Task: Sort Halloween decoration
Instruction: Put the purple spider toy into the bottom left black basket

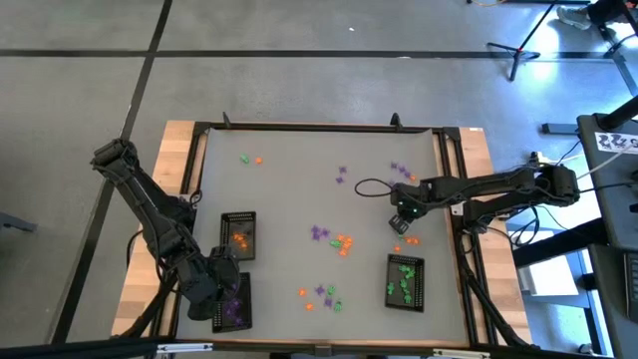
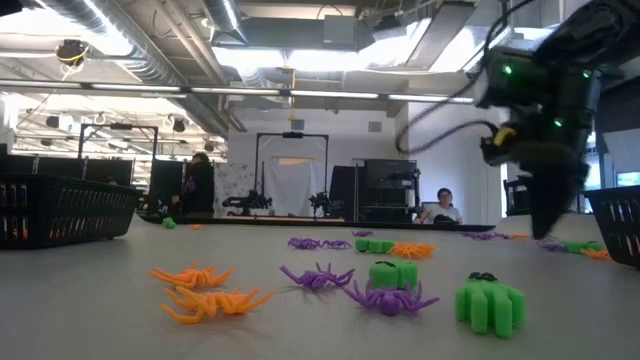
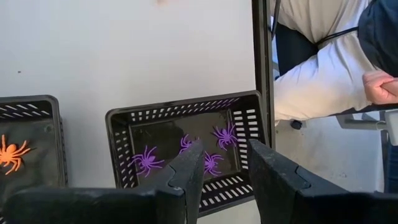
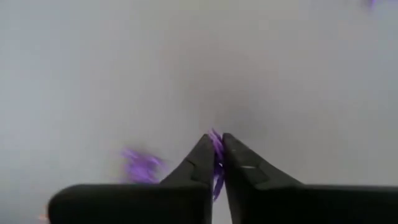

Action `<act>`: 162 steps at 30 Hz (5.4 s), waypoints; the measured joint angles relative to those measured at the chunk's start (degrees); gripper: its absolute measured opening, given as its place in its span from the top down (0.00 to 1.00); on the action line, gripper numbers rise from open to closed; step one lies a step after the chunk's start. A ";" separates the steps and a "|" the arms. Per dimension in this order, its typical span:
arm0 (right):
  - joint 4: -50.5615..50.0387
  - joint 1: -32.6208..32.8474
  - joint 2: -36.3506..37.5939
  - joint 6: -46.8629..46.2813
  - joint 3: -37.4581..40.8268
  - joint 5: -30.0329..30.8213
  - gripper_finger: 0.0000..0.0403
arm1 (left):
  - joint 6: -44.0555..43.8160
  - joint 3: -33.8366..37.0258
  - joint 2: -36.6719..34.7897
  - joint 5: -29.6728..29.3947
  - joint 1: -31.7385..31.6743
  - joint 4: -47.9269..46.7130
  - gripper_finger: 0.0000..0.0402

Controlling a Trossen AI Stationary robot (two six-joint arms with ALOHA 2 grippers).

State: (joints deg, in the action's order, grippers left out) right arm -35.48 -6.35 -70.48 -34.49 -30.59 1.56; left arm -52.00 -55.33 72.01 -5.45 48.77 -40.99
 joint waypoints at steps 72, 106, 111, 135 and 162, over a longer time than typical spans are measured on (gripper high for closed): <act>53.22 10.47 0.05 27.40 -4.00 -1.97 0.98 | 53.88 0.02 23.58 -4.76 -40.82 68.67 0.72; 61.25 10.51 -0.94 26.95 -4.00 -1.98 0.98 | 46.55 0.00 23.56 -12.09 -40.78 66.30 0.72; 64.73 10.51 -2.98 26.89 -3.98 -2.08 0.98 | 45.83 0.00 23.56 -12.09 -40.89 66.24 0.72; 65.63 10.51 -3.56 26.88 -3.98 -2.60 0.98 | 44.43 0.00 23.56 -13.86 -40.89 64.49 0.83; 65.04 10.47 -3.59 26.88 -3.98 -5.72 0.90 | 43.38 0.00 23.56 -21.05 -38.11 62.51 1.00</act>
State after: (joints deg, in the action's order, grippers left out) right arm 29.56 4.12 -74.08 -7.61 -34.57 -4.16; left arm -8.62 -55.33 95.57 -26.50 10.66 21.52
